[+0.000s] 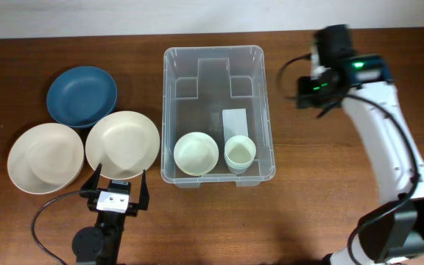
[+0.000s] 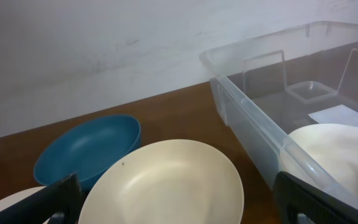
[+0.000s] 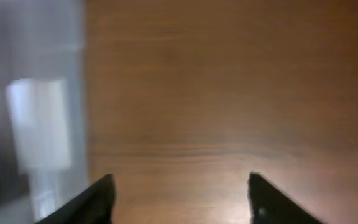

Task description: Pack container

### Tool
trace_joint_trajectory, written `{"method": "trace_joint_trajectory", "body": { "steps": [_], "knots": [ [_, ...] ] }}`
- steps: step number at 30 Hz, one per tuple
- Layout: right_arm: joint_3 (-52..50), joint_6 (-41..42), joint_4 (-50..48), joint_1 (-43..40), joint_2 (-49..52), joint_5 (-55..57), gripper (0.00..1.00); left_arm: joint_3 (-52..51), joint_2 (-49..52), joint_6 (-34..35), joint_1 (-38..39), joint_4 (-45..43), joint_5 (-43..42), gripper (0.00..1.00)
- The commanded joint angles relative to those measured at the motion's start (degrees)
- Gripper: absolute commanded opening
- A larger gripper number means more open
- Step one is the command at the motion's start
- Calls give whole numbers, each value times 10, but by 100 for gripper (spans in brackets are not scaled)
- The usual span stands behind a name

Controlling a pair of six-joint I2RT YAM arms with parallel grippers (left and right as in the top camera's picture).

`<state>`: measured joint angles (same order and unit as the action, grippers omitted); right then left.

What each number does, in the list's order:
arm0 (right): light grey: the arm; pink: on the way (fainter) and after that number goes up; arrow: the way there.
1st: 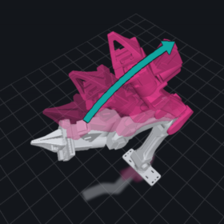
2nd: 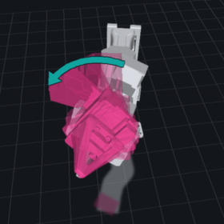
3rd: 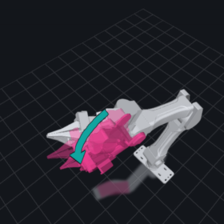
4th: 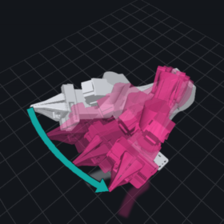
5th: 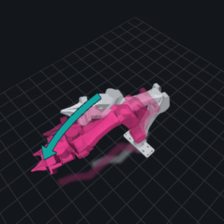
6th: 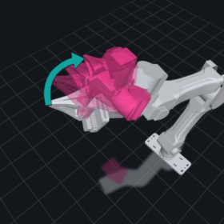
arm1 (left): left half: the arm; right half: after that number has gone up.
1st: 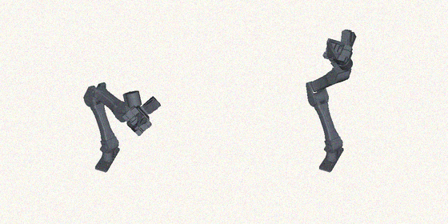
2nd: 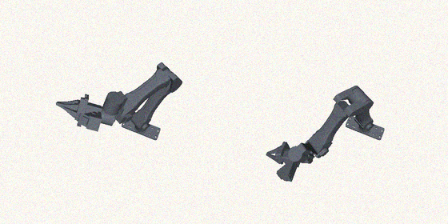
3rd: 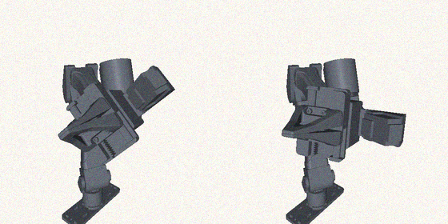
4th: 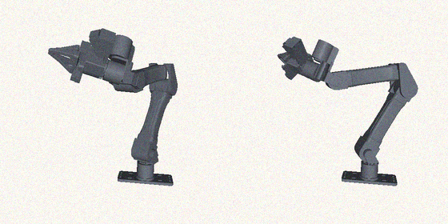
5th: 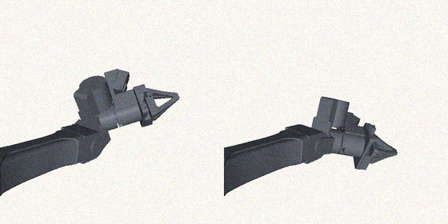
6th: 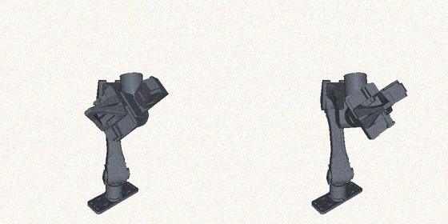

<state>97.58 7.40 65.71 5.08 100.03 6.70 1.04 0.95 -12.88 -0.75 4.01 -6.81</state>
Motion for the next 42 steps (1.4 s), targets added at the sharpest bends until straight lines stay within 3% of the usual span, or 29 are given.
{"method": "trace_joint_trajectory", "body": {
  "steps": [1,2,3,11,27,35,40,42],
  "knots": [
    [2,13,0,-51,5,10,80,-5,-3,-9,2,-1,4,99],
    [2,13,0,-64,6,11,98,-5,-3,-9,2,-1,4,99],
    [2,13,0,-75,6,11,99,-5,-3,-9,2,-1,4,100],
    [1,12,0,-123,6,11,99,-5,-3,-9,2,-1,4,99],
    [1,13,0,-126,6,11,99,-5,-3,-9,2,-10,-7,100],
    [1,13,0,-126,6,11,99,-3,-3,-9,2,-192,8,99],
    [1,13,0,-126,6,11,99,73,28,33,2,-168,86,99],
    [1,13,0,-126,6,11,99,182,102,29,2,-124,99,100]
  ]
}}
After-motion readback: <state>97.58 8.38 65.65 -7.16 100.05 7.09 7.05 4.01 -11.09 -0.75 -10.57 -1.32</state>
